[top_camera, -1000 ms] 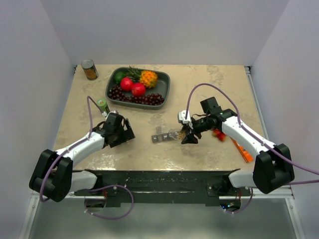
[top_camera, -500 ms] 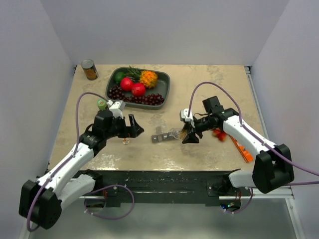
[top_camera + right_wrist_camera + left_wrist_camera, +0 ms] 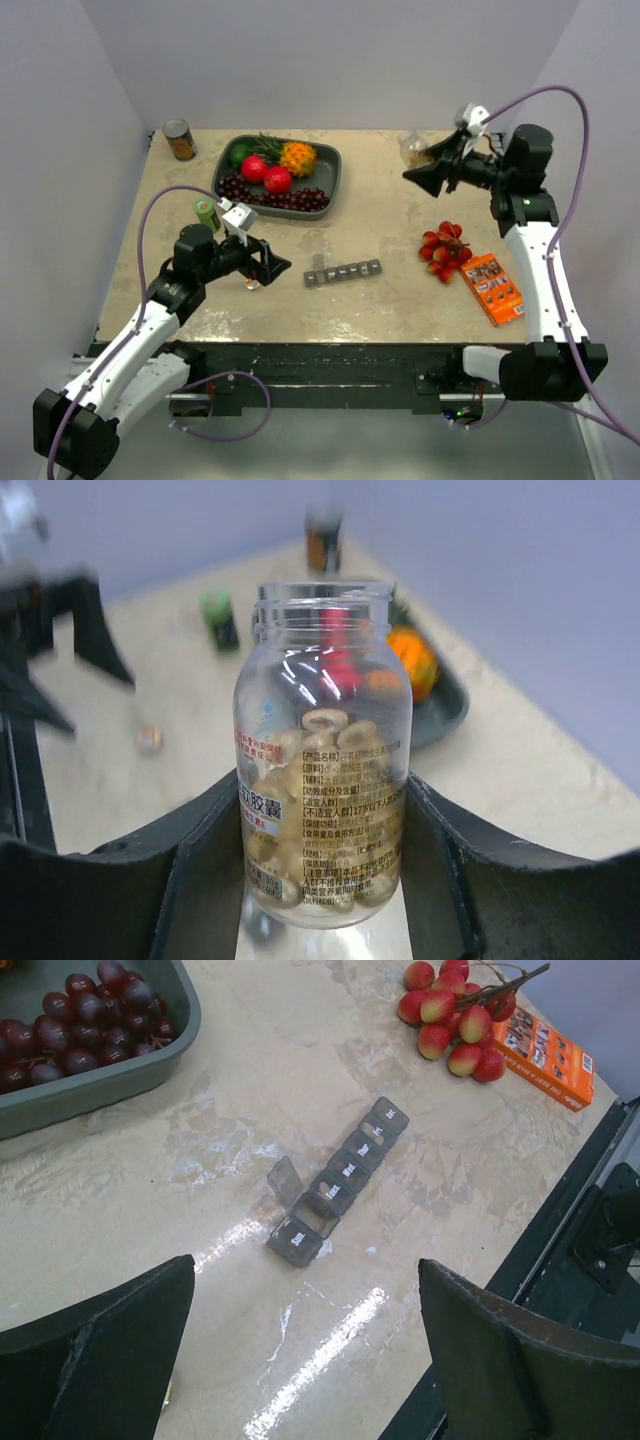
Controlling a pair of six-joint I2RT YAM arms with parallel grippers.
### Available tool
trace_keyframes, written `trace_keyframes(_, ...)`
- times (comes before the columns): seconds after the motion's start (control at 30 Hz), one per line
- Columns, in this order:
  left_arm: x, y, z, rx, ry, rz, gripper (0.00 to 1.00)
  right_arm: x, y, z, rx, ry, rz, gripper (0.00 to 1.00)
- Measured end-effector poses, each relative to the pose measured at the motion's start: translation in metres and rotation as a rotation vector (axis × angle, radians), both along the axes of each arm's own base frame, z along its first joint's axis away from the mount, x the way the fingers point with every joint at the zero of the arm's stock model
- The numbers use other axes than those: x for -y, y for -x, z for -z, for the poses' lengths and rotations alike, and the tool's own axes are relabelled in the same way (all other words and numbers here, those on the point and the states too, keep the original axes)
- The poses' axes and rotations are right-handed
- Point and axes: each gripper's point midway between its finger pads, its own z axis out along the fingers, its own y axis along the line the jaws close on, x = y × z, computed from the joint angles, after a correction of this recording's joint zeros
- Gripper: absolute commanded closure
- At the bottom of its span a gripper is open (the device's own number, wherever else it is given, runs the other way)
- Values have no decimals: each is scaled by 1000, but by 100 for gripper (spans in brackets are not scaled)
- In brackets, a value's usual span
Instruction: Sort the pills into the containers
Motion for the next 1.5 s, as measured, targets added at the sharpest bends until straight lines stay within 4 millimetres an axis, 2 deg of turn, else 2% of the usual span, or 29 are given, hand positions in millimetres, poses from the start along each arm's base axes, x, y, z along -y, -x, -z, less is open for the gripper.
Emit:
trace_keyframes(0.07,0,3,1,11,-1,12,3,6,-9,-31,5,-134,45,100)
trace_keyframes(0.13,0,4,-1,27,-3,22,3,-11,-1,-49,-34,-292,-22,100)
trace_keyframes(0.17,0,5,-3,36,-2,26,3,-27,10,-54,-70,-349,-94,100)
trace_keyframes(0.23,1,5,-6,51,2,31,3,-74,54,-56,-210,-425,-327,100)
trace_keyframes(0.27,1,5,-7,59,2,36,3,-92,78,-53,-269,-426,-433,100)
trace_keyframes(0.3,2,5,-7,63,2,40,3,-100,99,-52,-290,-409,-515,100)
trace_keyframes(0.33,2,5,-8,69,1,44,3,-97,108,-57,-262,-405,-539,100)
trace_keyframes(0.37,2,5,-8,71,1,46,3,-83,104,-65,-197,-412,-500,100)
trace_keyframes(0.47,2,6,-10,76,3,51,3,-25,73,-93,0,-458,-266,100)
trace_keyframes(0.5,2,7,-10,82,3,54,3,-16,69,-98,40,-467,-230,100)
trace_keyframes(0.57,2,8,-12,96,-2,60,3,-23,77,-96,80,-445,-268,100)
trace_keyframes(0.63,1,8,-13,111,-10,65,3,-35,89,-83,80,-409,-328,100)
trace_keyframes(0.7,0,9,-14,122,-16,68,3,-42,100,-58,65,-356,-379,100)
trace_keyframes(0.9,-1,8,-13,134,-29,69,3,-42,111,10,-16,-279,-415,100)
trace_keyframes(1.07,-2,7,-13,137,-36,62,3,-43,112,59,-115,-241,-420,100)
trace_keyframes(1.13,-2,6,-12,137,-39,60,3,-48,101,73,-161,-219,-385,100)
trace_keyframes(1.2,-2,5,-10,133,-42,57,3,-60,81,83,-130,-135,-343,100)
trace_keyframes(1.27,-2,4,-8,125,-46,56,3,-73,76,95,-104,-43,-352,100)
trace_keyframes(1.4,-3,2,-6,124,-57,49,3,-77,95,136,-110,108,-377,100)
trace_keyframes(1.5,-4,1,-5,130,-63,46,3,-73,106,155,-107,177,-392,100)
